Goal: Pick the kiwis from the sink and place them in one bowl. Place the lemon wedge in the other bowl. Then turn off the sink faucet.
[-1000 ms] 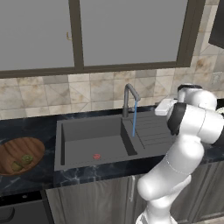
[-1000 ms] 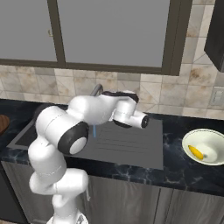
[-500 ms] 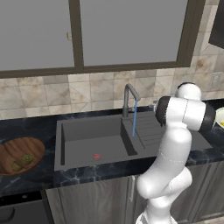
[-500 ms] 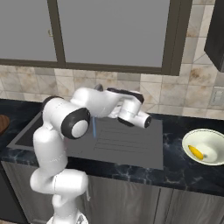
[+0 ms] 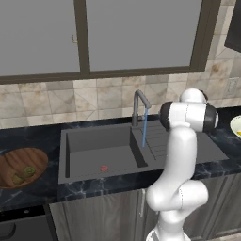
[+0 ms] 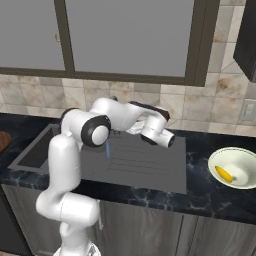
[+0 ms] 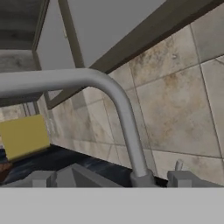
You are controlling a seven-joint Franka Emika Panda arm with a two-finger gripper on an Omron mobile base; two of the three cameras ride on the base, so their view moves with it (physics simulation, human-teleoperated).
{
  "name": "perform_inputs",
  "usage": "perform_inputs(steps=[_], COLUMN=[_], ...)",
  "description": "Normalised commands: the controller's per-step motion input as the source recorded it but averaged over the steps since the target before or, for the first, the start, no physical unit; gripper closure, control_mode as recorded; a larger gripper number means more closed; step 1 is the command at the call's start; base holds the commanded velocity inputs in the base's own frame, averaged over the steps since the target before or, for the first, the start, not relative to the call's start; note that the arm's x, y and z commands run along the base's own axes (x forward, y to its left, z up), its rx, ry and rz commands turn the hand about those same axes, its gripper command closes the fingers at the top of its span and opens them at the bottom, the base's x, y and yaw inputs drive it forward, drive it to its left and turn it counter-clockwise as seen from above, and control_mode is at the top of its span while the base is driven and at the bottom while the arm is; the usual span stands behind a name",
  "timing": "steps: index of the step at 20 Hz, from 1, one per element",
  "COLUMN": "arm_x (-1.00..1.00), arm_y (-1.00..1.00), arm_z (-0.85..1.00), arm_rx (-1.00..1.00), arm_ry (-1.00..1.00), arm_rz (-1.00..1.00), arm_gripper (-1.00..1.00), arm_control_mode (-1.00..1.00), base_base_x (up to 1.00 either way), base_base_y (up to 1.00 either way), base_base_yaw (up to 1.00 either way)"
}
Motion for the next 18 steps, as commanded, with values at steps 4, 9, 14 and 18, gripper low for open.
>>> perform_inputs(steps=[4, 9, 14, 18], arm_x=[0.16, 0.00, 0.00, 0.05], arm_y=[0.05, 0.26, 0.32, 0.05], arm_z=[-0.01, 0.10, 0.07, -0.05], arm_rx=[0.03, 0.00, -0.05, -0.05], arm_ry=[0.00, 0.00, 0.00, 0.00], arm_rz=[0.01, 0.00, 0.00, 0.00], arm_gripper=[-1.00, -1.00, -1.00, -1.00], arm_control_mode=[-1.00, -1.00, -1.00, -1.00], base_base_x=[0.00, 0.00, 0.00, 0.00], base_base_y=[0.00, 0.00, 0.00, 0.00], base_base_yaw=[0.00, 0.00, 0.00, 0.00])
